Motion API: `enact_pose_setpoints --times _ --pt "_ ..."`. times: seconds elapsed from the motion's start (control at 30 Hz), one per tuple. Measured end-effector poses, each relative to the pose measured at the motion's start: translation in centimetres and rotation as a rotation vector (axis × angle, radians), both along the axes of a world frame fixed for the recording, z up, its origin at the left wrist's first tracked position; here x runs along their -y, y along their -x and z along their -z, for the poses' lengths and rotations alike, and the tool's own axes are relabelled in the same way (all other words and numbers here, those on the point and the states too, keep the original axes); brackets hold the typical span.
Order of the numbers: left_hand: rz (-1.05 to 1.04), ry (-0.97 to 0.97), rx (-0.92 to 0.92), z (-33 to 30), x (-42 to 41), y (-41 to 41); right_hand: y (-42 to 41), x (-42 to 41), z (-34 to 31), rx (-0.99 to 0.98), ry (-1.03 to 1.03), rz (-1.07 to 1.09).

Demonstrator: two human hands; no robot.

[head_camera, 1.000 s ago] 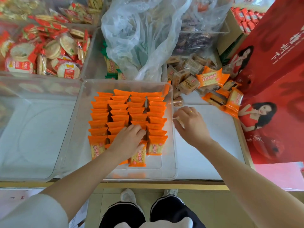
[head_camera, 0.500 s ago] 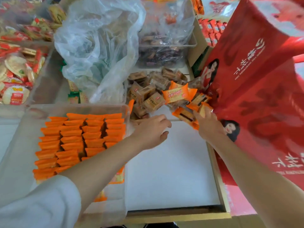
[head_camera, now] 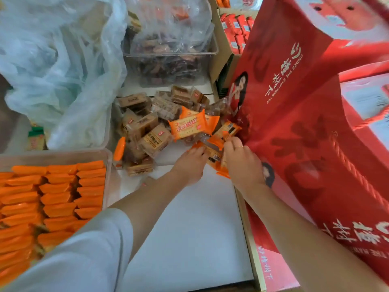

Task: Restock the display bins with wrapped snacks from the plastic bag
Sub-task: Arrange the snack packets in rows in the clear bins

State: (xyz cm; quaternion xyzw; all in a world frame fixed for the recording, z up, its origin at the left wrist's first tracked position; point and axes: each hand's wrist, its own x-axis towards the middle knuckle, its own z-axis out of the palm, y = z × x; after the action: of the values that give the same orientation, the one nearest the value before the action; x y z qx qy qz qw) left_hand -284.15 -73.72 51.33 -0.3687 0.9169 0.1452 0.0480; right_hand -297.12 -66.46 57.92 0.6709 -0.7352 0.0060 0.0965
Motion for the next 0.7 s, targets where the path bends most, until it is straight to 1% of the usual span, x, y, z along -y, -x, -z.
enact_pose_setpoints --times 0.1,0.17,0.2,0.3,0.37,0.43,0.5,0.63,0.7 --pt "0.024 0.061 0.099 1.3 1.0 1.1 -0.8 0.2 -2.2 0.224 0.062 0.177" --pt "0.040 0.085 0.126 1.8 1.7 1.2 -1.2 -0.4 -2.4 0.365 0.064 0.304" --pt "0.048 0.094 0.133 1.9 1.9 1.3 -1.5 -0.8 -2.5 0.423 0.098 0.345" --pt "0.035 0.070 0.151 1.3 2.1 0.9 -2.3 -2.0 -2.2 0.530 0.259 0.317" --pt "0.025 0.014 0.195 0.7 1.8 0.0 -2.4 -2.3 -2.1 0.622 0.265 0.331" --pt "0.008 -0.010 0.198 -0.1 0.7 -1.2 -2.3 -2.4 -2.2 0.679 0.222 0.394" --pt "-0.044 -0.014 0.145 -1.5 -0.9 -2.8 -2.4 -2.5 -2.8 0.764 0.244 0.439" --pt "-0.167 0.039 -0.001 -5.6 -4.2 -7.2 -3.4 -2.1 -3.3 1.104 0.302 0.452" --pt "-0.300 -0.071 -0.148 -7.7 -5.7 -9.7 -3.9 -1.8 -3.4 1.232 0.288 0.455"
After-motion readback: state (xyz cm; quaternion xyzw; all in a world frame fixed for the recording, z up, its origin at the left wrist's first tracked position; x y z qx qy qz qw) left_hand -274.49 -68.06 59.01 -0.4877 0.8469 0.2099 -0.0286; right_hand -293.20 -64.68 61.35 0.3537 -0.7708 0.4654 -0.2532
